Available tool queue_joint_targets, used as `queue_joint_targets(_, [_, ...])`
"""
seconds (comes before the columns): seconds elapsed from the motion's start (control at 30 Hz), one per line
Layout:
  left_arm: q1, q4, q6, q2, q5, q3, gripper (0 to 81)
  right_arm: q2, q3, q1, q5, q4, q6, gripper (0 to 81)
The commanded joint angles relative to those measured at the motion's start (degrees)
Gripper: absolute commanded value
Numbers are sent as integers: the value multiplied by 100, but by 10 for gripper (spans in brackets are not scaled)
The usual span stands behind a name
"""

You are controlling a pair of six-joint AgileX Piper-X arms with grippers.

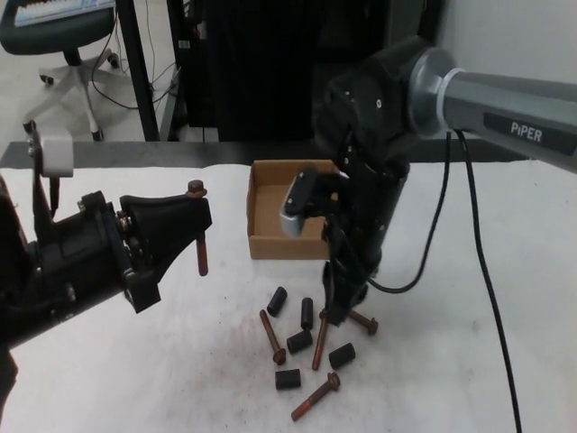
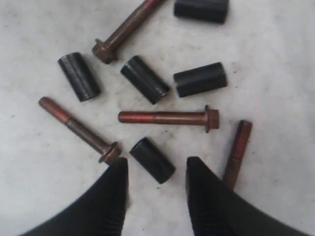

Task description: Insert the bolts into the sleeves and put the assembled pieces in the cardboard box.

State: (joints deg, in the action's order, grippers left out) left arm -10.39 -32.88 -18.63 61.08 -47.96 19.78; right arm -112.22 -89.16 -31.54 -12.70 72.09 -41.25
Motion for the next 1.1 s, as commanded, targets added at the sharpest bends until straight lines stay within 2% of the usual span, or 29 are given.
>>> queue_joint_targets(0.0, [8, 57, 86, -172, -71, 11, 3, 35, -43, 2, -140, 171, -187, 363])
queue_joint_targets(0.13, [8, 492, 342, -291, -56, 11, 3, 35, -43, -126, 49, 250, -880, 363])
queue_joint_targets(0.43, [8, 955, 558, -301, -57, 11, 3, -225, 132, -274, 49, 145, -1356, 363])
queue_joint_targets(0.57, [-27, 955, 558, -301, -57, 11, 3, -295, 411, -262, 449, 26, -1637, 363])
queue_joint_targets(1.07, [-66, 1352, 711, -301, -57, 11, 3, -295, 630, -256, 659, -959, -2007, 363])
